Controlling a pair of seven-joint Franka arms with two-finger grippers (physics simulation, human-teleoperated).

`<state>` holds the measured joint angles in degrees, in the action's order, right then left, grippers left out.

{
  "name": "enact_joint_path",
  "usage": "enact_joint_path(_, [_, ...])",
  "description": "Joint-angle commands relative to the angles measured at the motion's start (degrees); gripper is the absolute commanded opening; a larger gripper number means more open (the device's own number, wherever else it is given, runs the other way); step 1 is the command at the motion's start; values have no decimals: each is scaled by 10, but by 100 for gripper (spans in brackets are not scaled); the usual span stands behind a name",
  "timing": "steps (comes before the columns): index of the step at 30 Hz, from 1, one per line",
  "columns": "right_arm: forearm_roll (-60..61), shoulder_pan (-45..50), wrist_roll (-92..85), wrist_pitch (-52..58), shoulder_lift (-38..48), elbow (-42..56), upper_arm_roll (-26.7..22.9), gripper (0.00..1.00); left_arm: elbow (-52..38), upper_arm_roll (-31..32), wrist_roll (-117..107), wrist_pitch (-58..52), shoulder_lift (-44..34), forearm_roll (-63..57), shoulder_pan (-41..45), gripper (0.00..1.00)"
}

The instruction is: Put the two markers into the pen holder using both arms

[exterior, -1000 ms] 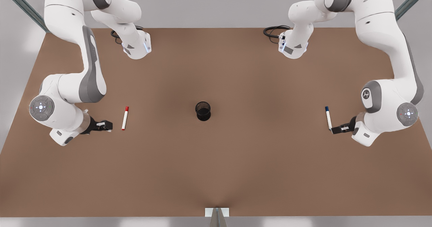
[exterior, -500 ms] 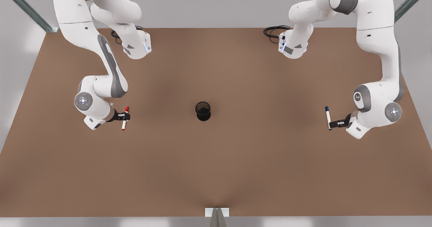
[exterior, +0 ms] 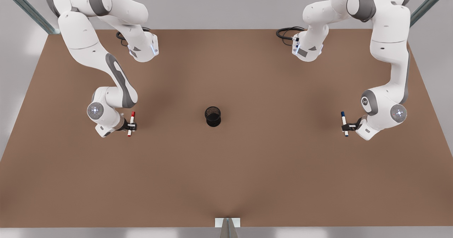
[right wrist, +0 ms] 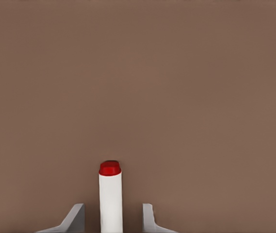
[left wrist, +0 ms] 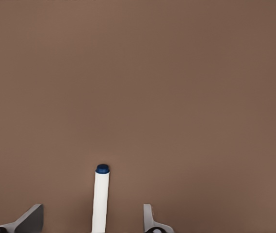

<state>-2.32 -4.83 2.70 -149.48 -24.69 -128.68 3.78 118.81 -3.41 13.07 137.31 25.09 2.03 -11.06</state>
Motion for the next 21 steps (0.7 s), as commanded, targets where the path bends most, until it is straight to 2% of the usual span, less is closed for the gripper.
enact_joint_path(1, [-1, 0, 10, -28, 0, 0, 0, 47, 3, -1, 29, 44, 5, -1, 1, 100])
enact_joint_path(3, [-1, 0, 10, -28, 0, 0, 1, 30, 13, -1, 29, 65, 10, -1, 1, 100])
enact_joint_path(4, [0, 0, 10, -28, 0, -1, 1, 28, 13, -1, 29, 65, 10, -1, 1, 100])
enact_joint_path(9, [-1, 0, 8, -28, -9, 0, 0, 29, 15, -1, 29, 66, 15, -1, 1, 99])
enact_joint_path(11, [-1, 0, 7, -25, -1, 1, 1, 21, 15, -1, 29, 66, 16, -1, 1, 98])
enact_joint_path(12, [-1, 0, 7, -24, 5, 1, 1, 21, 15, -1, 29, 66, 16, -1, 1, 96])
enact_joint_path(15, [-1, 0, 10, 16, 45, 8, 13, 21, 16, -1, 29, 66, 17, -1, 2, 87])
enact_joint_path(17, [0, 0, 13, 99, 102, 55, 42, 21, 15, -1, 29, 66, 25, -1, 5, 68])
enact_joint_path(19, [1, 7, 22, 244, 101, 209, 77, 21, 15, -1, 29, 67, 29, -1, 3, 64])
enact_joint_path(21, [1, 8, 77, 244, 98, 237, 125, 21, 15, -1, 29, 74, 32, -1, 3, 62])
